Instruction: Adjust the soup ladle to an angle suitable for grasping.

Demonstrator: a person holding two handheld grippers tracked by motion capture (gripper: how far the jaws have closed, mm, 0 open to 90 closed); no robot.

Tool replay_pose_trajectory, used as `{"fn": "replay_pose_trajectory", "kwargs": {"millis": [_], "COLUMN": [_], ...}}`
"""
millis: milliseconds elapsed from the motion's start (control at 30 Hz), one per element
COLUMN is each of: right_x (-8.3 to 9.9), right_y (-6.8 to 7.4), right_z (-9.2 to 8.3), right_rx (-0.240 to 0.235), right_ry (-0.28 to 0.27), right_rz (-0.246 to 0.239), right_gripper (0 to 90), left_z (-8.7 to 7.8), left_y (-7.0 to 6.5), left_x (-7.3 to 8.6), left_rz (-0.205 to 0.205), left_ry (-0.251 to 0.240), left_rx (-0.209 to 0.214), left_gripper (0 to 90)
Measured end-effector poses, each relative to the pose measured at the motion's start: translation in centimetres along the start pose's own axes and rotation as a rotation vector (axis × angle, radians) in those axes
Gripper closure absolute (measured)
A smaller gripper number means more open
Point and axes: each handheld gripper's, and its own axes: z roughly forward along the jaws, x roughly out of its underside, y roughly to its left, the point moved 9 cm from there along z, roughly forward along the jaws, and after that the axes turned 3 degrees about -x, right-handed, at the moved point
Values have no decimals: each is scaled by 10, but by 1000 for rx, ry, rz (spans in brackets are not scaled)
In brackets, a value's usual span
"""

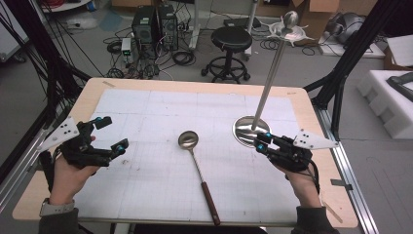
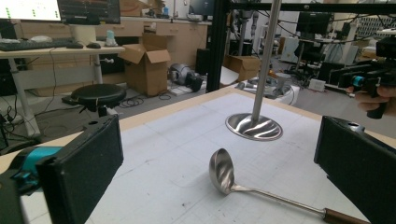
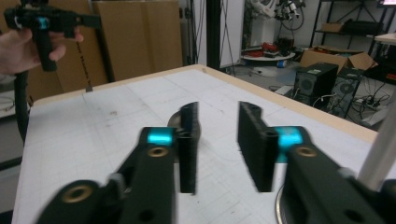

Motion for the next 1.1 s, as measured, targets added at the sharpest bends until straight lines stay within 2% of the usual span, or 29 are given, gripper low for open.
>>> {"fn": "replay_pose_trajectory", "kwargs": {"millis": [67, 300, 567, 600, 700, 733, 800, 833, 867, 933, 1000, 1033, 1100], "right_x": [3, 6, 6, 7, 8, 10, 13, 13, 16, 18, 26, 26, 31], "right_y": [3, 4, 6, 9, 11, 14, 18, 18, 22, 23, 27, 27, 30], "right_z": [6, 10, 15, 21, 27, 36, 44, 44, 55, 58, 73, 73, 85], "right_rx": [-4, -15, -40, -56, -67, -84, -107, -107, -129, -132, -150, -150, -170], "right_ry": [17, 33, 25, 31, 45, 65, 82, 82, 99, 111, 141, 141, 158], "right_rz": [-18, -18, -4, 3, 6, 4, 7, 7, 5, 3, 4, 4, 15], "right_gripper": [834, 893, 895, 896, 896, 897, 897, 897, 896, 896, 896, 896, 896], "left_z": [0, 0, 1, 0, 0, 0, 0, 0, 0, 0, 0, 0, 0], "left_y": [0, 0, 0, 0, 0, 1, 1, 1, 0, -1, -2, -2, -1], "left_x": [0, 1, 3, 3, 3, 4, 4, 4, 5, 4, 2, 2, 4], "left_rz": [-1, -1, -1, -1, -2, -3, -3, -1, -6, -16, -10, -10, -9], "left_ry": [0, 3, 9, 10, 8, 12, 14, 15, 16, 11, 6, 6, 7], "left_rx": [3, 2, 0, -1, -4, -5, -5, -5, -2, 8, 4, 4, -5], "left_gripper": [18, 18, 18, 18, 18, 18, 18, 18, 18, 18, 18, 18, 18]}}
